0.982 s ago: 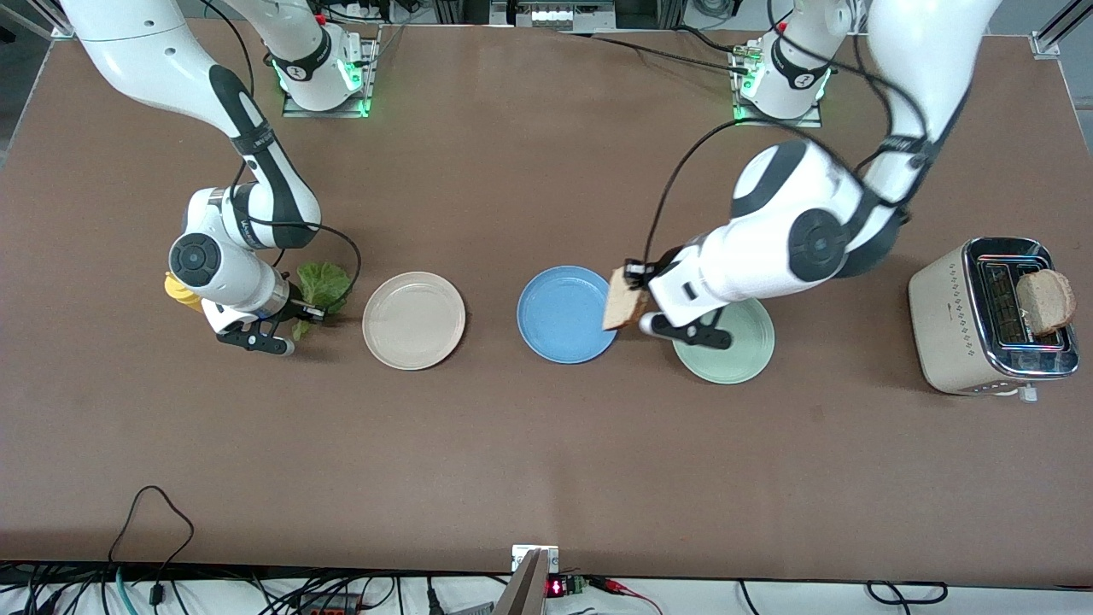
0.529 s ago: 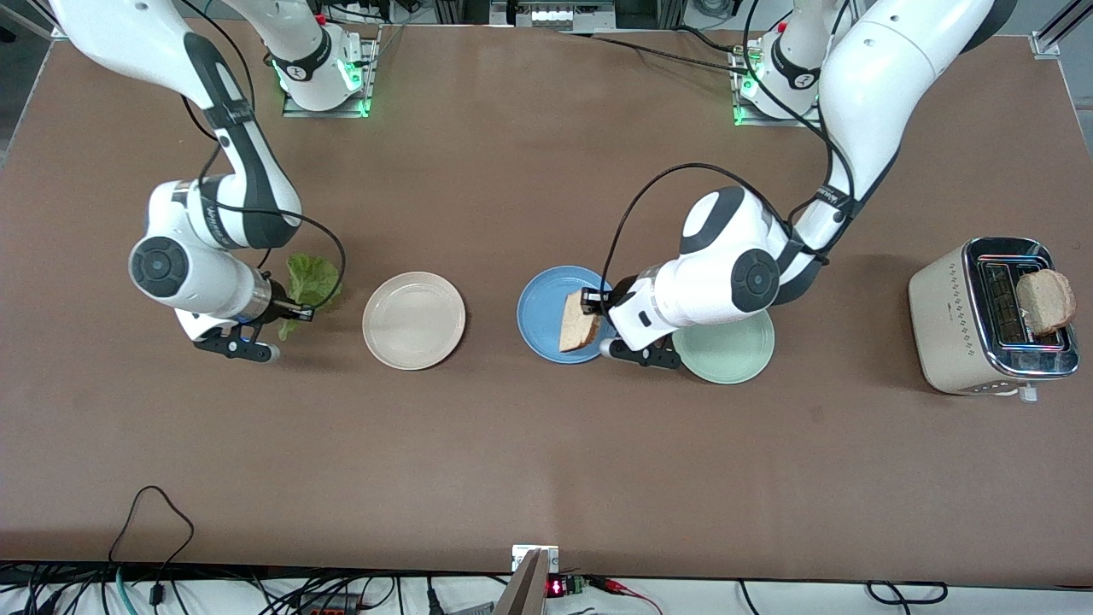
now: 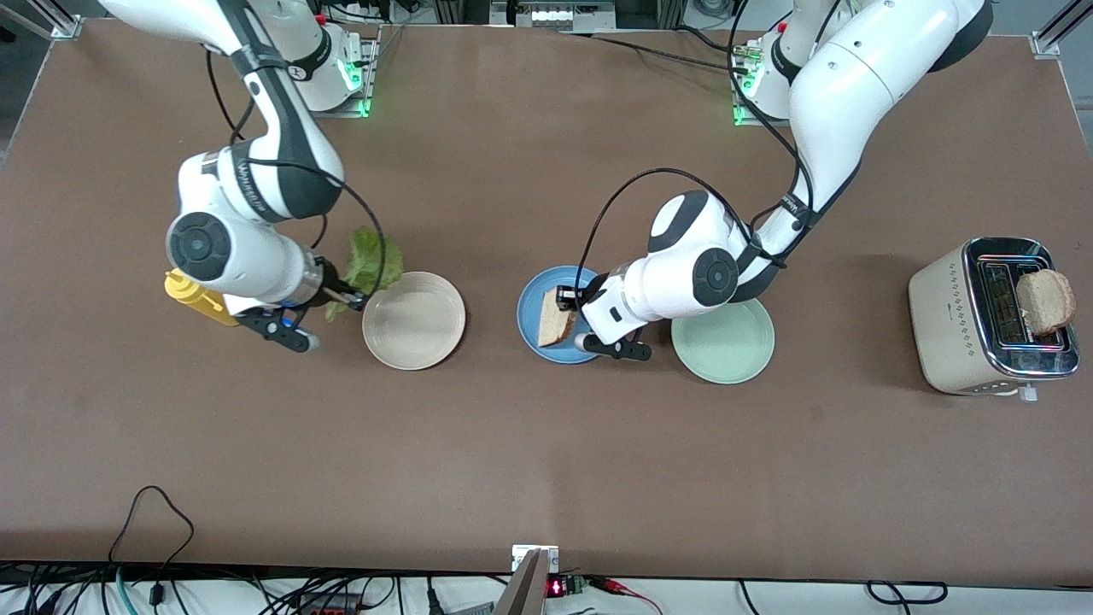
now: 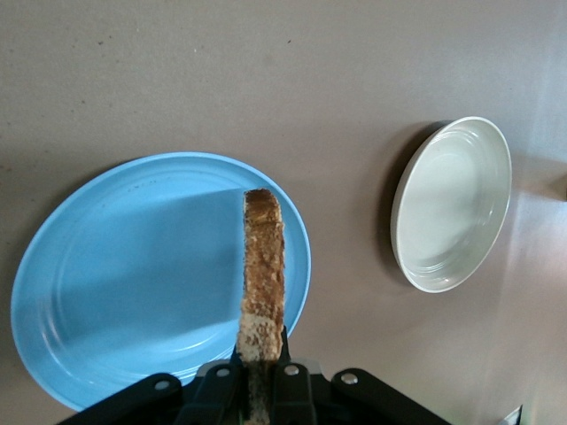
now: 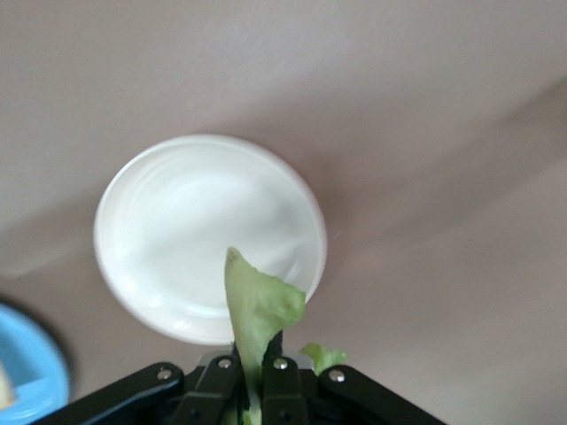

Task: Make sandwich in blue plate with both arms
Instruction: 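Lower the bread onto the blue plate while the right gripper carries lettuce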

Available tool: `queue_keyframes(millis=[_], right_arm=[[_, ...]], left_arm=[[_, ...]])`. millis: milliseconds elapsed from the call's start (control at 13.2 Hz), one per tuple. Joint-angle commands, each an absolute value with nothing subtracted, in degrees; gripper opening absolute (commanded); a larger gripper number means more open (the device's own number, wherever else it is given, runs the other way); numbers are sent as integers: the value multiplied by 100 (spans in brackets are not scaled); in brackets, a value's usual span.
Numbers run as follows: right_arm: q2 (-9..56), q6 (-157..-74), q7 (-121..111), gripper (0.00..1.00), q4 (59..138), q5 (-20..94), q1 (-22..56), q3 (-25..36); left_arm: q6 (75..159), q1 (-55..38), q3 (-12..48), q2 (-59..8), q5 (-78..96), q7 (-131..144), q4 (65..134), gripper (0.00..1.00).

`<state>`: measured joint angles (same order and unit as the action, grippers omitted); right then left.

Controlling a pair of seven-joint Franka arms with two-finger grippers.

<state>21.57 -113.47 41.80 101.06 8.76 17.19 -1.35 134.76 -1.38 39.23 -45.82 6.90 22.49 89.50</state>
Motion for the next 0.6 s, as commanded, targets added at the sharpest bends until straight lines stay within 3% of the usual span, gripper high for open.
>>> queue_keyframes(millis=[0, 378, 453, 529], right_arm=[[2355, -11346, 4692, 0, 9871, 1142, 1960, -97], [2452, -11373, 4764, 0, 9853, 1151, 1995, -97], [2470, -11373, 4772, 0, 9853, 1151, 2021, -97], [2478, -11399, 4781, 0, 9853, 1151, 2039, -97]], left_arm=[[14016, -105, 3981, -4509, 835, 2276, 9385, 1], [14185, -26, 4069, -4491, 844, 2276, 9580, 2], [14186, -9, 4069, -4509, 844, 2276, 9589, 8], [14159, 17, 4069, -4509, 844, 2268, 9589, 23]])
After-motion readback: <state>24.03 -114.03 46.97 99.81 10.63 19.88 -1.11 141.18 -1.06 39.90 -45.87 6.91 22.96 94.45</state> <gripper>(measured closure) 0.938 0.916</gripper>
